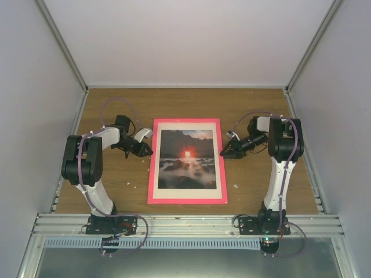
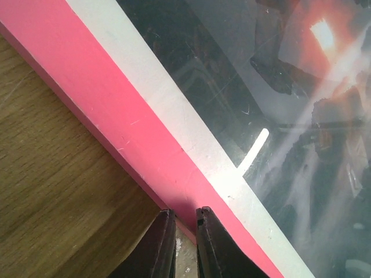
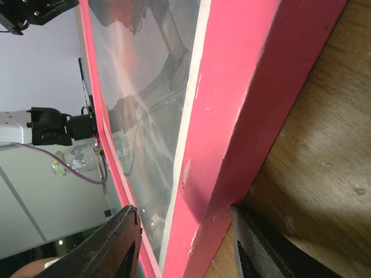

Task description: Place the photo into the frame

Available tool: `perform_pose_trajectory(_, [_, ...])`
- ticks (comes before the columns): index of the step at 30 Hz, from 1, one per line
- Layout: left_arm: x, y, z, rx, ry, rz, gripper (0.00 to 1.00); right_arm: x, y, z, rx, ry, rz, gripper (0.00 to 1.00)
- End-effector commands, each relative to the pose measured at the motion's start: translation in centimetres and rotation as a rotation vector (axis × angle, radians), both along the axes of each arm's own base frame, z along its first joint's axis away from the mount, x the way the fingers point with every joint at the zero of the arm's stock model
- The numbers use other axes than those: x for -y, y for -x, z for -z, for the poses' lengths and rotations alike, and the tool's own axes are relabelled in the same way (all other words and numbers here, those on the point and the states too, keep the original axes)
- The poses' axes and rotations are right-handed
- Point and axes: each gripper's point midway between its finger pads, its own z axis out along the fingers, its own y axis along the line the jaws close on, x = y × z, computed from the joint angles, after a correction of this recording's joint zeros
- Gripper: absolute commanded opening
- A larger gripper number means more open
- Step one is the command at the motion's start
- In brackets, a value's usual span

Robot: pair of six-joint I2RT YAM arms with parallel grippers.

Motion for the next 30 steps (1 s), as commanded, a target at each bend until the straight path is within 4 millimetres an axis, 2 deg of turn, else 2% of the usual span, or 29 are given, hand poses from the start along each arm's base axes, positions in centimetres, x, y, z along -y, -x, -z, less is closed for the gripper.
perform_pose_trajectory(1, [1.6, 3.2, 0.6, -0.087, 0.026, 0.069, 0.12, 1.3, -1.5, 4.2, 0.109, 0.107, -0.050, 0.45])
perform_pose_trajectory(5, [1.0, 2.6, 0.6, -0.085, 0.018, 0.032, 0.16, 1.4, -1.2, 3.9, 0.103, 0.106, -0.055, 0.46])
perform_pose_trajectory(10, [-0.3, 1.2, 0.1, -0.043, -0.005, -0.011, 0.30, 2.0, -0.3, 3.7, 0.092, 0.116, -0.049, 0.52])
perform_pose_trajectory(15, [-1.1, 0.0, -0.9, -0.010, -0.003, -0.040, 0.58, 3.9, -1.3, 3.4, 0.109, 0.154, -0.017, 0.71])
perform_pose_trajectory(19, [-2.2, -0.9, -1.5, 0.017, -0.020, -0.070, 0.73, 6.4, -3.0, 2.8, 0.131, 0.190, 0.030, 0.81])
perform_pose_trajectory(23, [-5.2, -3.5, -2.7, 0.075, -0.052, -0.131, 0.82, 9.5, -4.6, 2.0, 0.161, 0.236, 0.079, 0.88])
perform_pose_trajectory(25, [-6.8, -5.3, -3.6, 0.108, -0.073, -0.163, 0.95, 11.1, -5.8, 1.1, 0.181, 0.253, 0.110, 0.91])
perform_pose_trajectory(26, [-7.5, -6.4, -4.2, 0.127, -0.082, -0.180, 0.99, 12.0, -6.6, 0.4, 0.200, 0.259, 0.134, 0.94])
perform_pose_trajectory(28, [-8.9, -8.5, -5.6, 0.168, -0.089, -0.217, 0.99, 12.9, -8.4, -1.4, 0.245, 0.241, 0.179, 0.99])
perform_pose_trajectory(30, [-10.1, -10.9, -7.4, 0.219, -0.106, -0.264, 0.99, 13.5, -10.1, -3.4, 0.299, 0.229, 0.214, 1.00])
